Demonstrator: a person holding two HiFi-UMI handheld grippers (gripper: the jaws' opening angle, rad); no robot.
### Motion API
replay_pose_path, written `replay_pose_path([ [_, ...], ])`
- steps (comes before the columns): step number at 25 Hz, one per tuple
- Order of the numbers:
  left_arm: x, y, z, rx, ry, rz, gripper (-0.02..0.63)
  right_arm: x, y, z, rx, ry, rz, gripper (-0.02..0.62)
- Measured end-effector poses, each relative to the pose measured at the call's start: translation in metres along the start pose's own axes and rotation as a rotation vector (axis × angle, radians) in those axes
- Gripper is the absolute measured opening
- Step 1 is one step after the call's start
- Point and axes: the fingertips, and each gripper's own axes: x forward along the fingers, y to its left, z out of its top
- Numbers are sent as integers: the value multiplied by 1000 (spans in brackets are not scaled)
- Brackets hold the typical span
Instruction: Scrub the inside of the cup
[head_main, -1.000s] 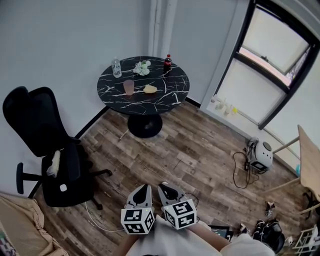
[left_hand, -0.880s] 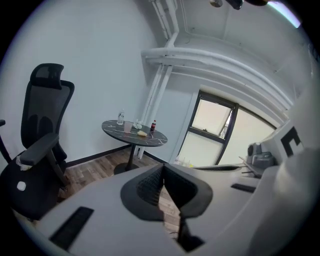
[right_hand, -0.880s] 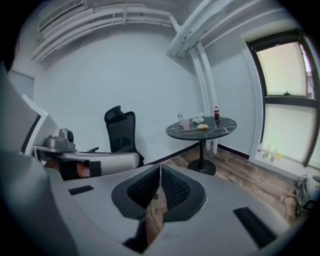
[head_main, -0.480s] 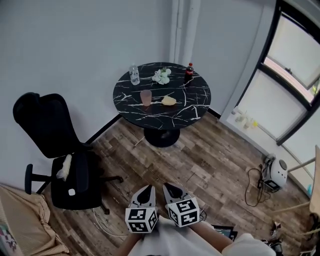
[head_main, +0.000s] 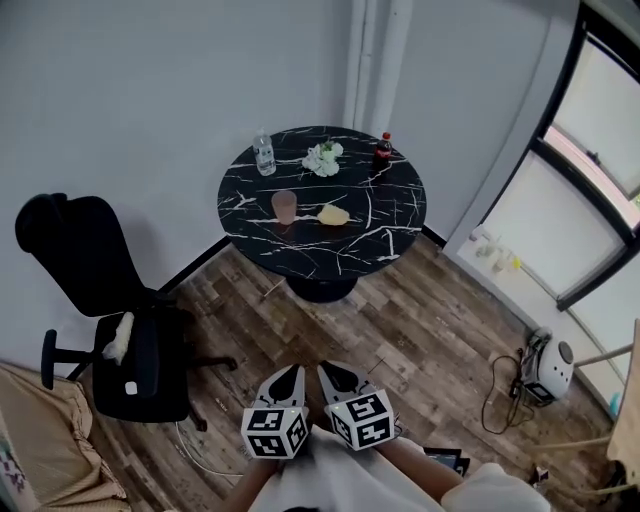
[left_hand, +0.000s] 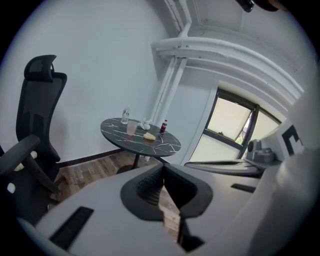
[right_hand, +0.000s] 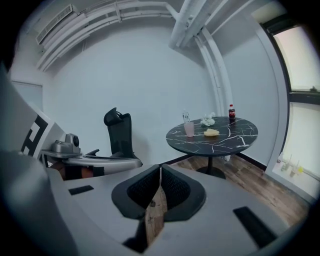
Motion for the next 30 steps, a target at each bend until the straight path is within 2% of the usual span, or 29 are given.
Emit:
replay_pose_path([
  [5, 31, -14, 7, -20, 1, 6, 9, 3, -31, 11, -31, -8, 14, 35],
  [10, 53, -32, 5, -13, 29, 13, 9, 3, -59, 14, -7, -3, 30, 35],
  [20, 69, -40, 4, -72, 38, 62, 9, 2, -84, 16, 12, 2, 72, 35],
  [30, 78, -53, 5, -58, 61, 46, 9, -1, -100, 20, 44, -8, 59, 35],
])
